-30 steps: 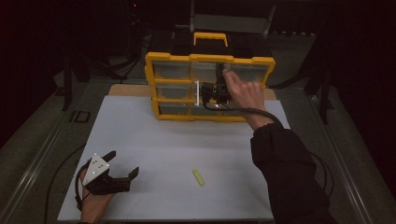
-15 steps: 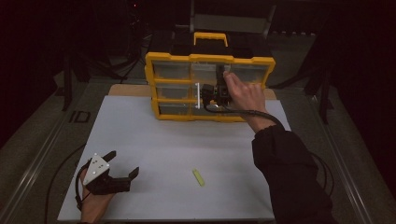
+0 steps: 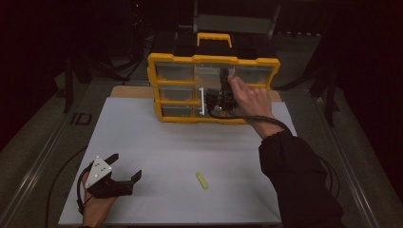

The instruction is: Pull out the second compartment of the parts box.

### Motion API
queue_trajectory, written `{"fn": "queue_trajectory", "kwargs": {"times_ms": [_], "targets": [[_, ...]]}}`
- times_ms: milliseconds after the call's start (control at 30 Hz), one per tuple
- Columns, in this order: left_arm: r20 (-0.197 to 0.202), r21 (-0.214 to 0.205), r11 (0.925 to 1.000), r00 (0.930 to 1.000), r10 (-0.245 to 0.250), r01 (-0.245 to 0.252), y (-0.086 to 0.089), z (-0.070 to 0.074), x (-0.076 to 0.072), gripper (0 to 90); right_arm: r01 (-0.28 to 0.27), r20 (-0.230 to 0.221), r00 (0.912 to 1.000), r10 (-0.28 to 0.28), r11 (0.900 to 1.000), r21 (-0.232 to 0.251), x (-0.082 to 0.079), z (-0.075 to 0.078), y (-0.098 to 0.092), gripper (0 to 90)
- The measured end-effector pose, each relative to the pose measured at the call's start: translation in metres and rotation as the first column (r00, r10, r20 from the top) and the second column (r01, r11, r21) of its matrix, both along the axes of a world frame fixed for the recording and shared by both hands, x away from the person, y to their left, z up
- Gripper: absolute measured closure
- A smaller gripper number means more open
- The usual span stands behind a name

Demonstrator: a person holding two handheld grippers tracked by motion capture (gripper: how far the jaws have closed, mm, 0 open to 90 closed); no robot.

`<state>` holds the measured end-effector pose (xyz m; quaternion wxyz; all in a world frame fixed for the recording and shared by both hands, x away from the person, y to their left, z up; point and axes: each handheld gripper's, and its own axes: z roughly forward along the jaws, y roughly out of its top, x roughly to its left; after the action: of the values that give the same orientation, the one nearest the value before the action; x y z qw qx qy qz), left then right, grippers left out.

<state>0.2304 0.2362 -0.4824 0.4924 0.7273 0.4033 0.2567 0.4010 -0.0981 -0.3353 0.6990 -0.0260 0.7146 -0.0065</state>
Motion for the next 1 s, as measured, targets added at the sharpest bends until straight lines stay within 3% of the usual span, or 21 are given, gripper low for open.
{"fn": "queue_trajectory", "kwargs": {"times_ms": [1000], "targets": [[0.0, 0.005, 1.0, 1.0, -0.003, 0.003, 0.0, 0.0, 0.0, 0.0, -0.018, -0.017, 0.9997, 0.018, 0.9998, 0.001, -0.035, 0.002, -0.003, 79.2]]}}
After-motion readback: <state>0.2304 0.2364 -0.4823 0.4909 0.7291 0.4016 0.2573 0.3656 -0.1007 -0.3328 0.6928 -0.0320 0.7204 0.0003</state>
